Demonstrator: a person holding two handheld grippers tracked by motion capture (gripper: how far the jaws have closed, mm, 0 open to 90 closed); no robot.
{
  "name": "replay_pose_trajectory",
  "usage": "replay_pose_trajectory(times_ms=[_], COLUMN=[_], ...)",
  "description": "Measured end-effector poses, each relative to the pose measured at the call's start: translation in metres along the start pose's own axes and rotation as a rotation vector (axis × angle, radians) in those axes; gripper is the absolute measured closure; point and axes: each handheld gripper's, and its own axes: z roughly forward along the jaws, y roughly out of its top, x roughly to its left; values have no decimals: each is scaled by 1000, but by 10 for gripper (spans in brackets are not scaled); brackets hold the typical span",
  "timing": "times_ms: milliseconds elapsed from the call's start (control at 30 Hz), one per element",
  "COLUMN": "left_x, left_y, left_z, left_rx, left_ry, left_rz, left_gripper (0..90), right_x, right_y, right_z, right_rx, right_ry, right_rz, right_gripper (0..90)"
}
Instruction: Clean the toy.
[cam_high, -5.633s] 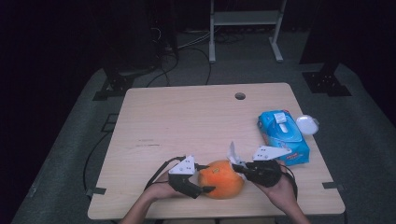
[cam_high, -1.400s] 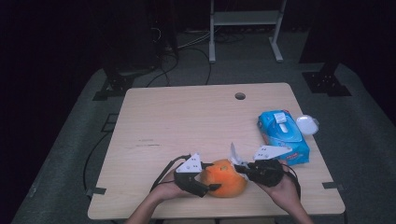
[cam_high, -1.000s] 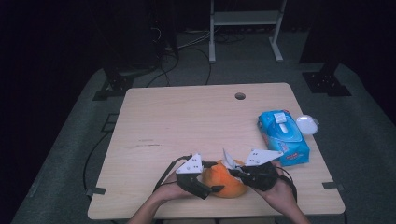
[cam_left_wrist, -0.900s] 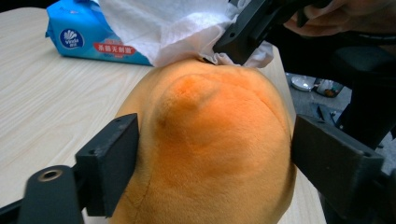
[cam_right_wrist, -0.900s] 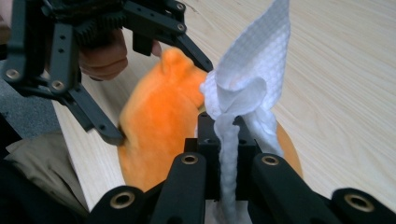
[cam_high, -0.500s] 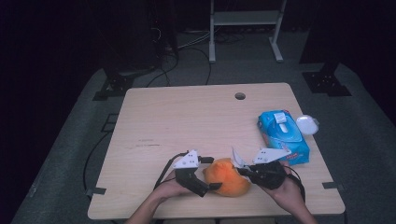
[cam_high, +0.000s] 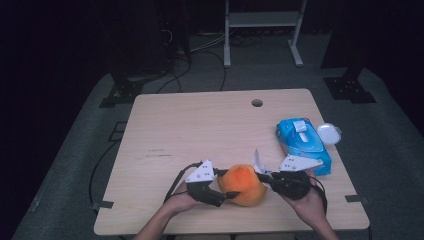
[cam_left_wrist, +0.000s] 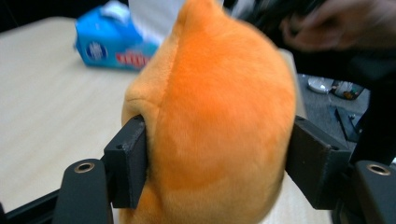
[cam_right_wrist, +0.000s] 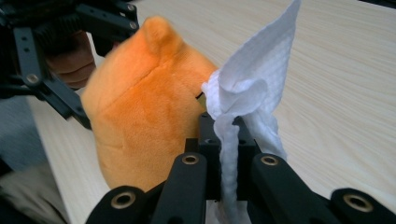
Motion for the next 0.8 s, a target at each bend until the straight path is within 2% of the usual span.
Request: replay_pose_trajectory(times_ms=[33,67,100,133,167,200,233,300,367,400,500,533,633,667,700,733,767,800], left_x=[1,2,3,3,3,5,5,4,4,2,2,1,1,2,2,2,2,1], left_y=[3,3,2,-4,-4,-4,-3,-3,-3,-2,-2,-1,-2,-3,-3,-4,-4,-2], left_z=[-4,-6,-7,-4,-4,-5,-5,-3,-1,0,1,2,2,2,2,2,2,3], left_rx=[-14,-10,11,39,39,40,47,44,47,51,48,47,40,34,34,31,32,40], left_ry=[4,6,12,24,24,37,47,55,56,63,68,69,57,45,45,43,44,48], left_rz=[0,-3,4,-3,-3,-17,-16,-17,-10,0,-3,-4,-6,-18,-18,-23,-24,-14], left_gripper=[293,293,293,299,304,308,313,313,310,309,306,306,298,285,282,279,279,278], right_x=[-1,-3,-3,-5,-5,-7,-7,-5,-1,7,12,12,10,6,6,0,0,-3], right_y=[0,-3,-3,-7,-7,-7,-4,2,5,11,14,15,14,10,10,5,5,3], right_z=[2,9,9,21,21,23,20,13,11,7,4,2,3,6,6,10,10,9], right_rx=[-5,13,13,57,57,64,52,-2,-20,-48,-66,-84,-76,-50,-50,-22,-22,-8], right_ry=[12,28,28,36,36,46,42,77,90,108,129,152,144,114,114,82,82,54], right_rz=[11,28,28,37,37,64,66,83,74,40,23,19,15,15,15,31,31,39], right_gripper=[862,860,860,860,860,860,860,860,860,859,859,858,859,859,859,859,859,859])
